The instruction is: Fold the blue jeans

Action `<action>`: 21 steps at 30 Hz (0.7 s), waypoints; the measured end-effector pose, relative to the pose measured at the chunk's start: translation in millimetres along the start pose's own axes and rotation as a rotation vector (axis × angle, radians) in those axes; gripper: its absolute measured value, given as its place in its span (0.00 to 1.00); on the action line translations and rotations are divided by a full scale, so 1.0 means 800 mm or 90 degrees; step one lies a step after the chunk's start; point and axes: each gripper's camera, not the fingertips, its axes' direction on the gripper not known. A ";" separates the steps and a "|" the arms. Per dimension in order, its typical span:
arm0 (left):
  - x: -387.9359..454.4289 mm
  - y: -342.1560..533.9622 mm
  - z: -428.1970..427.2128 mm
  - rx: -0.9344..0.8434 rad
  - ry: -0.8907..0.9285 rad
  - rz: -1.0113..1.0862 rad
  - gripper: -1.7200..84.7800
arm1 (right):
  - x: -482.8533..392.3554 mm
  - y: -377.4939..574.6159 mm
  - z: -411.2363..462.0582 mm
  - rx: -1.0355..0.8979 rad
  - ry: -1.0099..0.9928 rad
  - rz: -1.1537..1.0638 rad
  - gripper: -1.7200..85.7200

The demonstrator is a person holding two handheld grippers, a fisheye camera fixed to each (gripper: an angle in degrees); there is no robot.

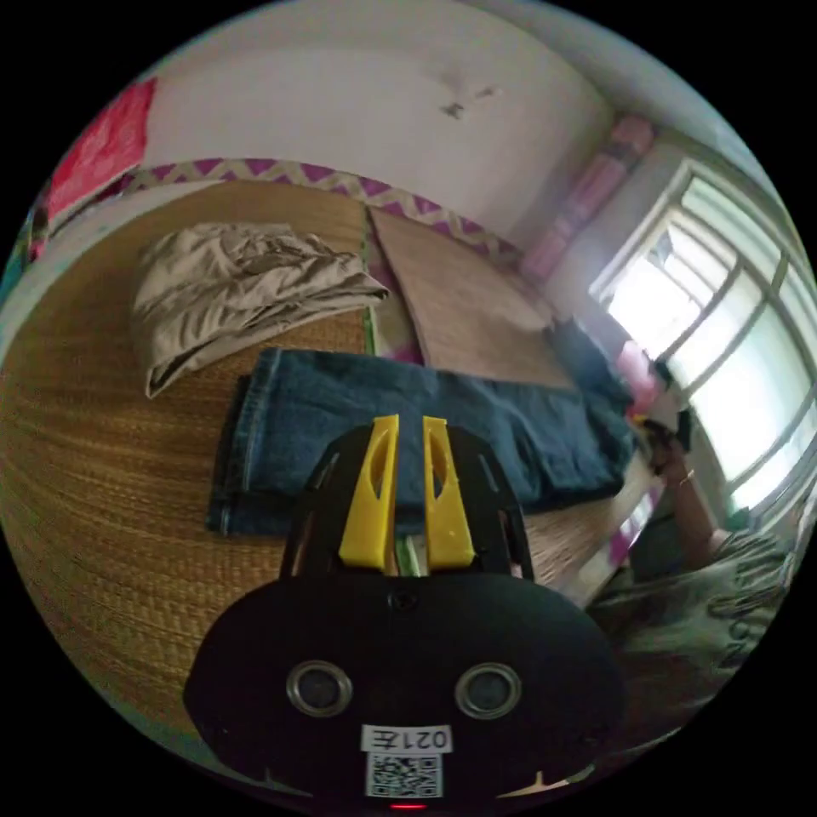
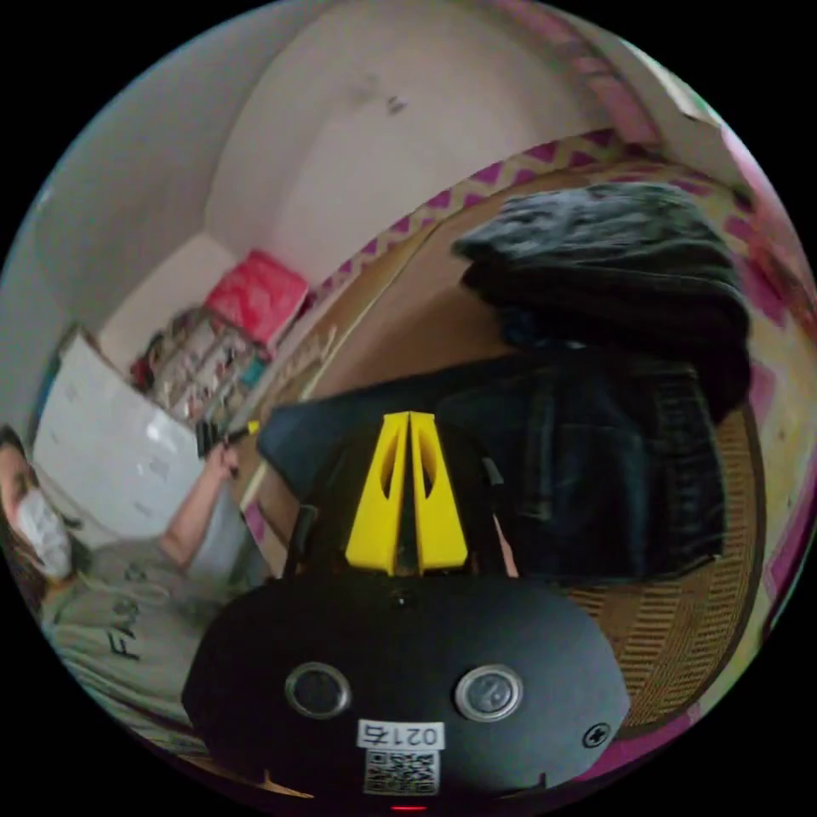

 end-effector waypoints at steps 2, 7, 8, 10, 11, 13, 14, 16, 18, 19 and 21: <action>0.043 0.005 0.022 -0.062 -0.096 0.081 0.03 | -0.081 0.017 0.075 -0.102 0.031 -0.120 0.01; 0.070 0.016 0.036 -0.135 -0.183 0.100 0.01 | -0.178 0.086 0.221 -0.319 0.096 -0.254 0.01; 0.070 0.017 0.031 -0.134 -0.175 0.091 0.01 | -0.190 0.099 0.215 -0.254 0.121 -0.263 0.01; 0.069 0.020 0.022 -0.131 -0.162 0.084 0.01 | -0.207 0.117 0.217 -0.254 0.149 -0.301 0.01; 0.066 0.021 0.015 -0.128 -0.145 0.069 0.01 | -0.216 0.126 0.218 -0.256 0.165 -0.315 0.01; 0.058 0.025 0.003 -0.118 -0.112 0.039 0.01 | -0.224 0.136 0.220 -0.243 0.179 -0.315 0.01; 0.051 0.028 -0.007 -0.101 -0.087 0.011 0.01 | -0.227 0.141 0.223 -0.230 0.183 -0.313 0.01; 0.039 0.040 -0.032 -0.042 -0.074 -0.050 0.01 | -0.228 0.143 0.226 -0.216 0.177 -0.296 0.01; 0.021 0.059 -0.067 0.058 -0.056 -0.142 0.02 | -0.228 0.143 0.229 -0.215 0.167 -0.283 0.01; 0.007 0.072 -0.085 0.099 -0.030 -0.207 0.04 | -0.228 0.143 0.231 -0.214 0.162 -0.277 0.01; -0.012 0.089 -0.100 0.132 0.003 -0.298 0.13 | -0.229 0.143 0.233 -0.213 0.157 -0.269 0.01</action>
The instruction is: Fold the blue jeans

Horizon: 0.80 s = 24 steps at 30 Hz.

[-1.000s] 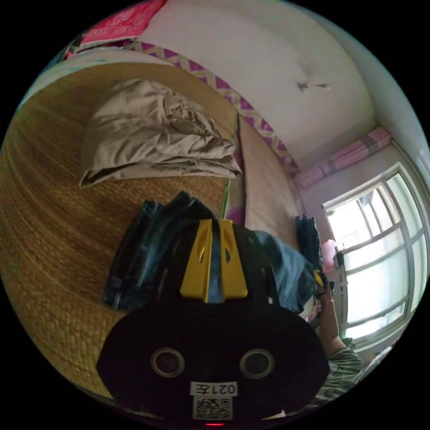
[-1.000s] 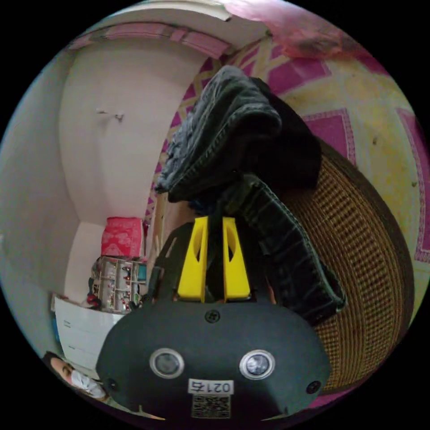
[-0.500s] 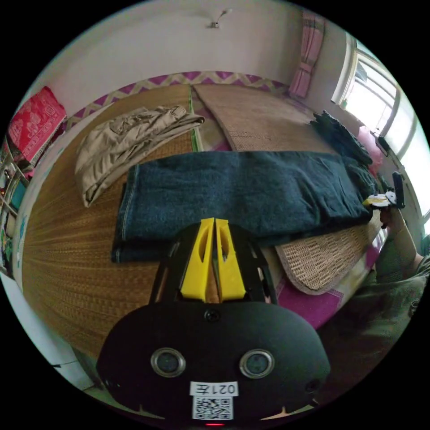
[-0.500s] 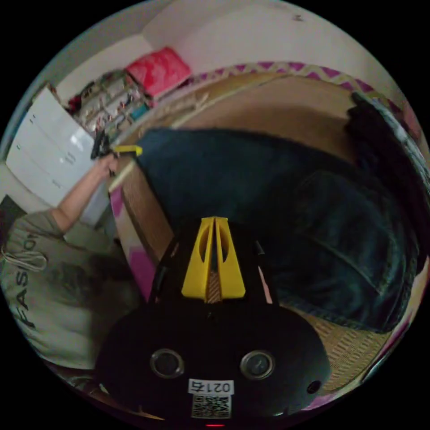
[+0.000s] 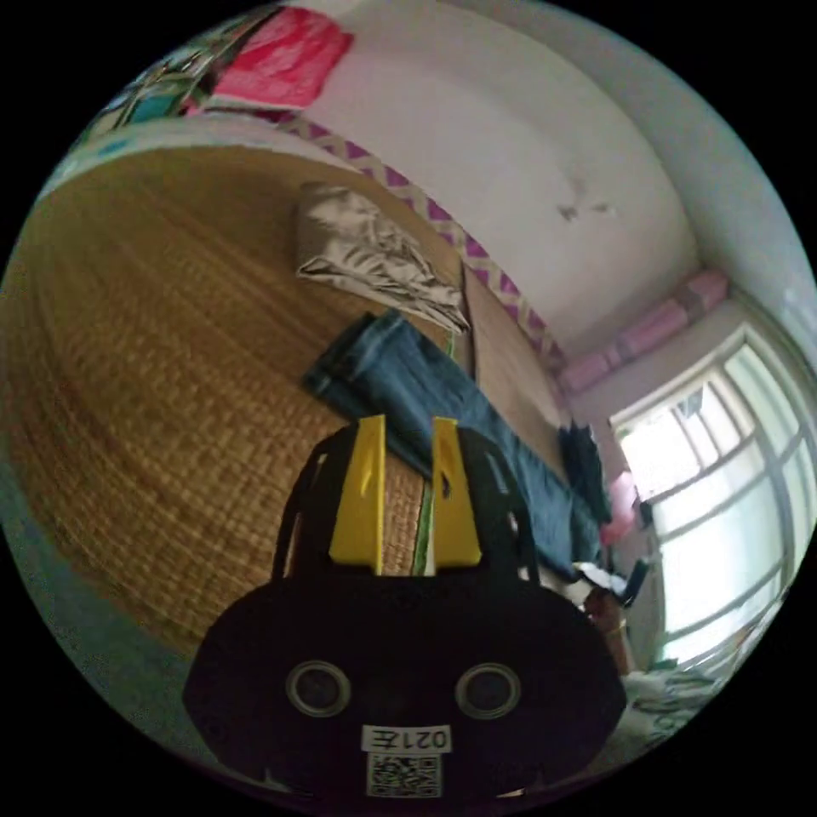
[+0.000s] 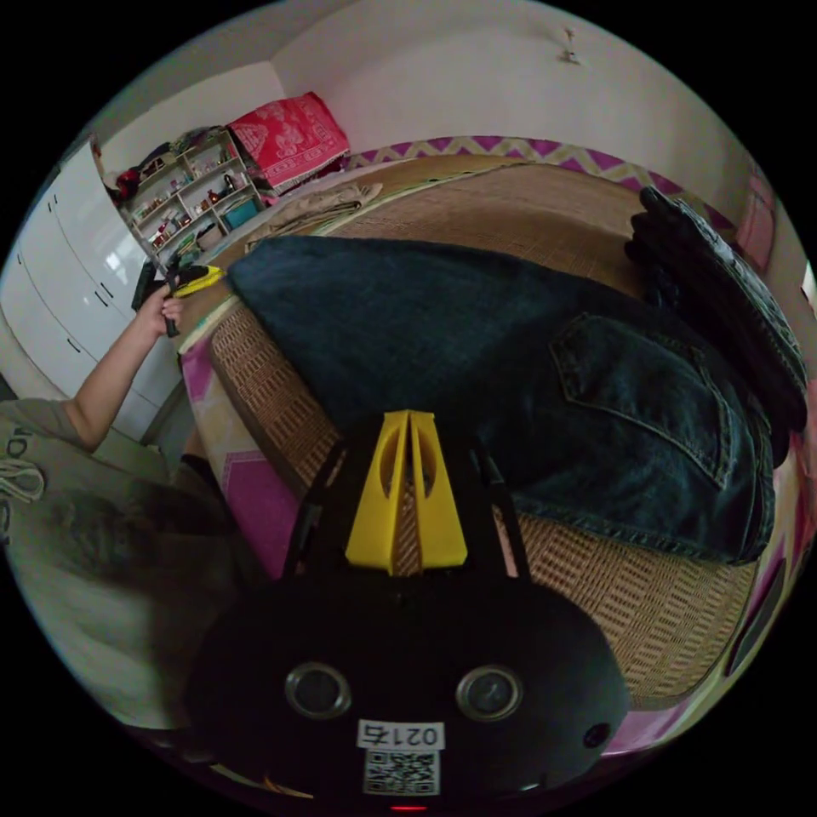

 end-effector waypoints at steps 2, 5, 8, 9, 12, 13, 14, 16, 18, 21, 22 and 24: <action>-0.015 0.003 -0.001 -0.022 0.016 -0.078 0.19 | -0.002 0.000 0.002 0.001 -0.003 0.007 0.01; -0.008 0.006 -0.004 -0.005 0.018 -0.107 0.20 | -0.004 0.001 0.004 0.002 -0.003 0.009 0.01; 0.007 0.000 0.004 -0.005 0.010 -0.124 0.19 | -0.005 0.004 0.004 0.002 0.000 0.008 0.01; 0.010 -0.002 0.006 -0.003 0.006 -0.127 0.19 | -0.005 0.005 0.004 0.003 0.000 0.008 0.01; 0.023 -0.009 0.017 0.011 -0.002 -0.147 0.16 | -0.002 0.009 0.002 0.003 -0.001 0.010 0.01; 0.028 -0.011 0.022 0.015 -0.005 -0.156 0.13 | -0.001 0.011 0.001 0.003 -0.002 0.010 0.01; 0.031 -0.011 0.024 0.025 -0.005 -0.175 0.10 | 0.002 0.013 0.000 0.003 -0.004 0.012 0.01; 0.032 -0.008 0.027 0.037 0.013 -0.212 0.03 | 0.007 0.017 -0.002 0.003 -0.011 0.016 0.01; 0.040 -0.004 0.021 0.061 0.061 -0.219 0.02 | 0.015 0.020 -0.005 0.003 -0.025 0.023 0.01; 0.113 -0.009 -0.007 0.098 0.060 -0.100 0.01 | 0.034 0.031 -0.016 0.018 -0.060 0.038 0.01; 0.162 -0.010 -0.021 0.111 0.041 -0.021 0.01 | 0.042 0.040 -0.027 0.042 -0.075 0.045 0.01; 0.251 -0.003 -0.038 0.135 -0.004 0.116 0.01 | 0.057 0.060 -0.052 0.094 -0.087 0.064 0.01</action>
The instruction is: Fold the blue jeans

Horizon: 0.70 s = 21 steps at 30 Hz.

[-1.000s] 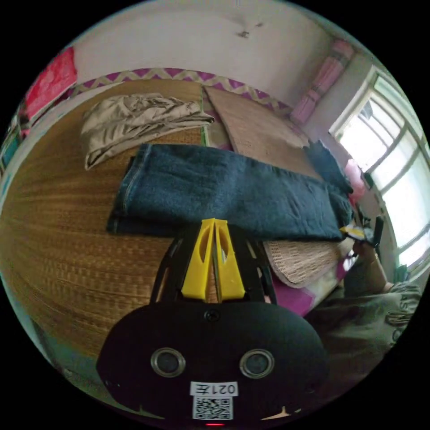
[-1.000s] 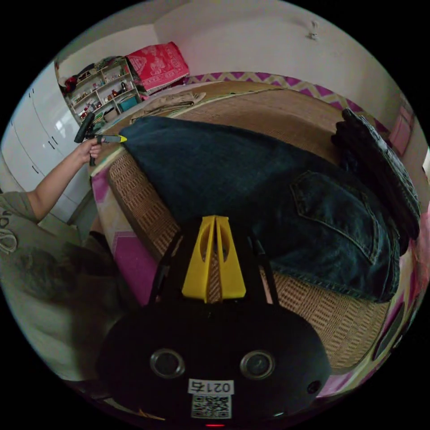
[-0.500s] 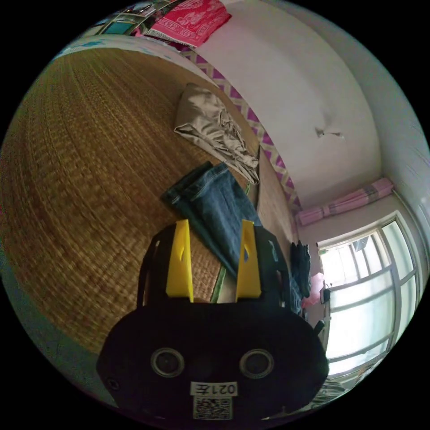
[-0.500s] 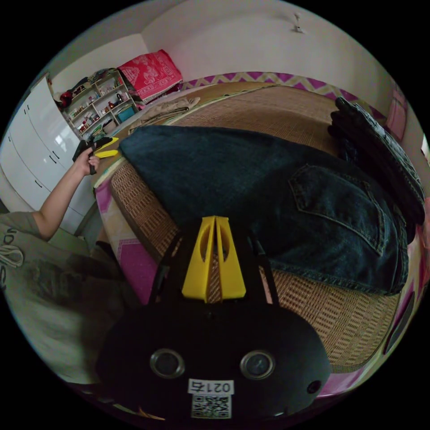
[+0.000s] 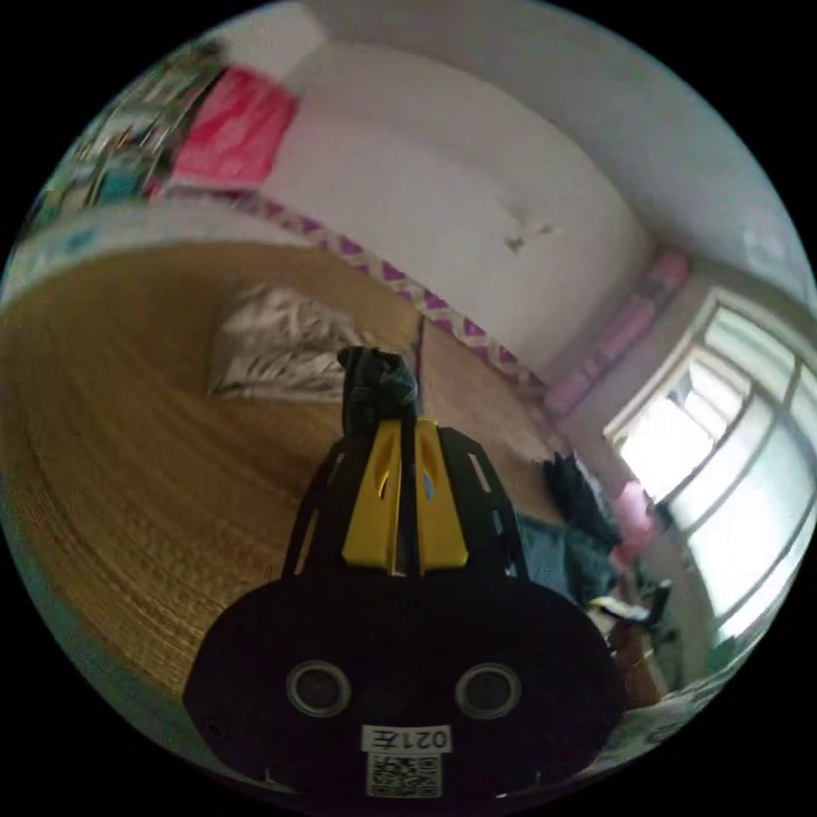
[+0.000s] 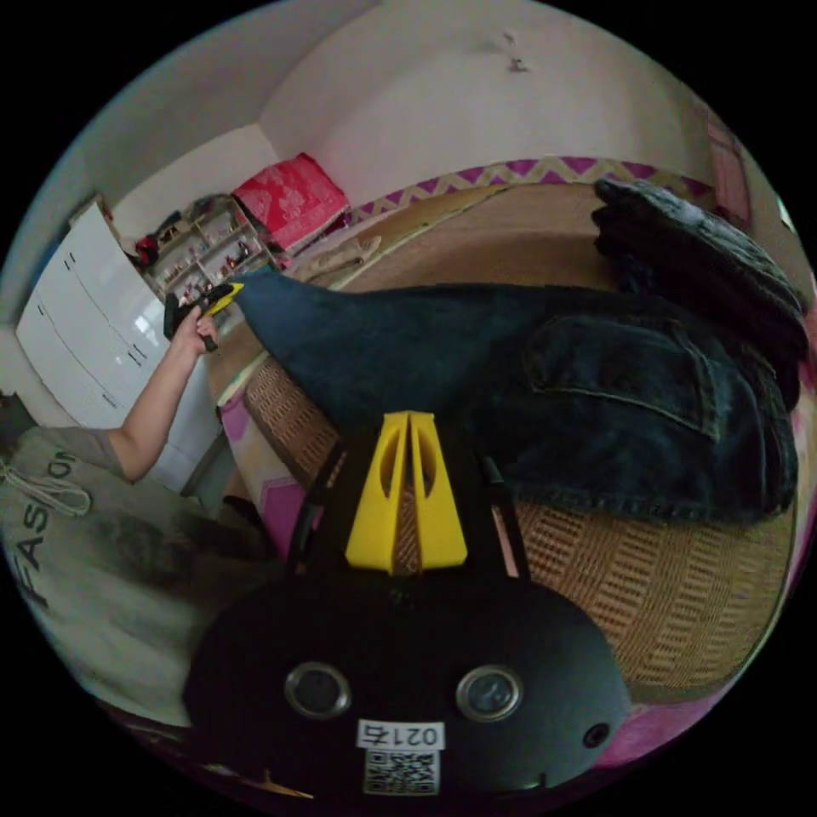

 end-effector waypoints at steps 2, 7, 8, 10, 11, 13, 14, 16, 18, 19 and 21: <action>0.134 0.005 -0.010 0.016 -0.054 0.203 0.01 | 0.019 0.028 -0.048 0.076 -0.005 0.040 0.01; 0.365 0.083 0.033 -0.007 -0.067 0.498 0.01 | 0.047 0.091 -0.115 0.145 0.002 0.102 0.01; 0.406 0.109 0.057 -0.035 -0.049 0.538 0.01 | 0.051 0.106 -0.125 0.154 0.005 0.109 0.01; 0.455 0.149 0.103 -0.097 -0.014 0.576 0.02 | 0.055 0.127 -0.139 0.160 0.011 0.118 0.01; 0.479 0.178 0.140 -0.149 -0.013 0.594 0.02 | 0.059 0.139 -0.146 0.161 0.010 0.123 0.01; 0.501 0.228 0.203 -0.256 -0.028 0.620 0.02 | 0.065 0.156 -0.154 0.160 0.005 0.132 0.01; 0.507 0.260 0.241 -0.325 -0.059 0.636 0.02 | 0.071 0.167 -0.159 0.162 0.001 0.142 0.01; 0.510 0.280 0.254 -0.317 -0.075 0.628 0.02 | 0.081 0.181 -0.165 0.161 -0.011 0.152 0.01; 0.520 0.277 0.246 -0.310 -0.059 0.608 0.02 | 0.090 0.193 -0.171 0.159 -0.016 0.159 0.01; 0.530 0.275 0.238 -0.300 -0.052 0.613 0.02 | 0.096 0.199 -0.176 0.160 -0.015 0.161 0.01; 0.543 0.280 0.233 -0.283 -0.055 0.634 0.02 | 0.105 0.205 -0.182 0.159 -0.013 0.167 0.01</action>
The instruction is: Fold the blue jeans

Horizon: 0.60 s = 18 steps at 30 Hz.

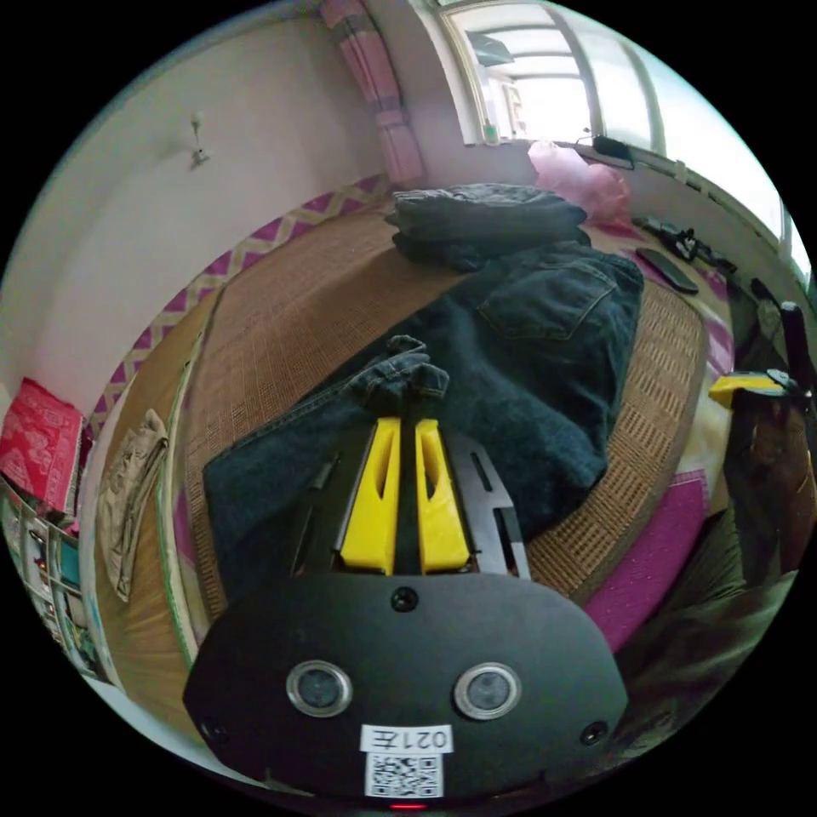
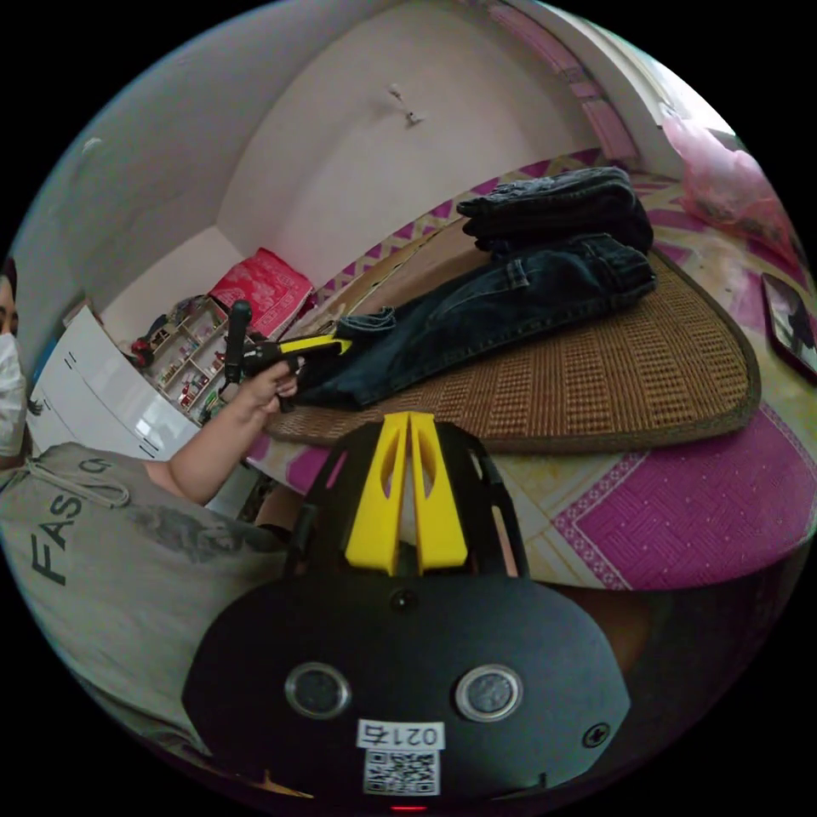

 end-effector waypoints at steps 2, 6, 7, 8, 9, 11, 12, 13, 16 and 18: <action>0.015 -0.003 0.018 -0.027 -0.004 0.026 0.04 | 0.012 -0.003 -0.008 0.007 0.000 0.005 0.02; 0.022 0.005 0.025 -0.011 0.026 0.026 0.08 | 0.030 -0.016 -0.019 0.028 -0.009 0.020 0.03; 0.021 0.007 0.019 0.013 0.032 0.029 0.09 | 0.040 -0.021 -0.023 0.041 -0.008 0.042 0.04; 0.019 0.011 0.013 0.045 0.051 0.034 0.10 | 0.055 -0.027 -0.030 0.063 0.005 0.082 0.07; 0.017 0.014 0.010 0.060 0.058 0.035 0.11 | 0.064 -0.029 -0.034 0.075 0.010 0.107 0.09; 0.009 0.026 -0.007 0.145 0.086 0.049 0.11 | 0.108 -0.041 -0.047 0.117 0.015 0.215 0.15; 0.007 0.029 -0.011 0.167 0.096 0.054 0.11 | 0.119 -0.044 -0.048 0.124 0.022 0.243 0.16; 0.005 0.034 -0.017 0.193 0.113 0.063 0.11 | 0.139 -0.051 -0.050 0.131 0.031 0.281 0.17; -0.001 0.039 -0.019 0.180 0.137 0.052 0.10 | 0.174 -0.068 -0.045 0.162 -0.018 0.360 0.17; -0.009 0.046 -0.021 0.176 0.145 0.026 0.08 | 0.181 -0.084 -0.036 0.176 -0.026 0.393 0.18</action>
